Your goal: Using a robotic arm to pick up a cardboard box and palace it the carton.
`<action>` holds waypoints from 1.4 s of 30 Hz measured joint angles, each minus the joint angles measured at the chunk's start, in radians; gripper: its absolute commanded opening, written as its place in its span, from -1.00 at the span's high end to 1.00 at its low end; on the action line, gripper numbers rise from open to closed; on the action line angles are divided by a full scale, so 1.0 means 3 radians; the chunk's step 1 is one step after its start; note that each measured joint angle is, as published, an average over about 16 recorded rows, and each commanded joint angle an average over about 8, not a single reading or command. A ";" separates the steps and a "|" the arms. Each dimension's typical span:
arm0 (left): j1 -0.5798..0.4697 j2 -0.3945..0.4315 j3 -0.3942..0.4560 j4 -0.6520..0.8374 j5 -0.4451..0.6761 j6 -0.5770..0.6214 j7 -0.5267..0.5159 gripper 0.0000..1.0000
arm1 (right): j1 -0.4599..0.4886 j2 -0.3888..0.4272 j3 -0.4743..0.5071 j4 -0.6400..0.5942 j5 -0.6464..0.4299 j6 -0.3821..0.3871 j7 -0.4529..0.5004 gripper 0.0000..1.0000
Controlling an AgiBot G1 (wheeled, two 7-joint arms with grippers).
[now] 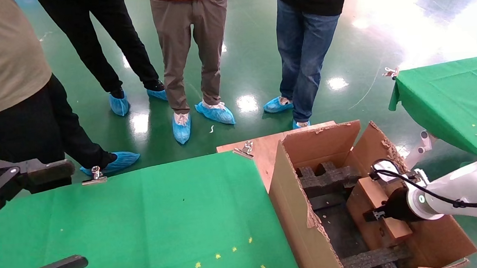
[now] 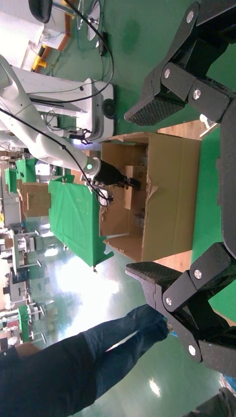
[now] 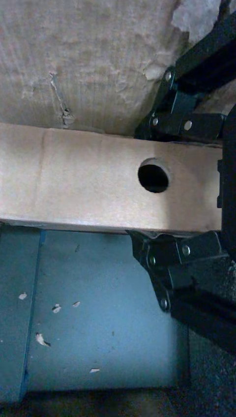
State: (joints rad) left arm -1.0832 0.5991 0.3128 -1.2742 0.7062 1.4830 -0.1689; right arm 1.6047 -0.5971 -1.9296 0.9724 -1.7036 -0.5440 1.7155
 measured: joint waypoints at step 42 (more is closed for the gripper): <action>-0.0002 -0.0001 0.0005 0.0001 -0.0003 -0.0001 0.0003 -1.00 | 0.1158 0.0466 0.0471 0.0928 -0.0132 -0.0044 0.0055 -1.00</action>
State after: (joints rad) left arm -1.0837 0.5987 0.3142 -1.2738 0.7054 1.4827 -0.1682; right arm 1.9520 -0.4574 -1.7882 1.2509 -1.7431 -0.5571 1.7321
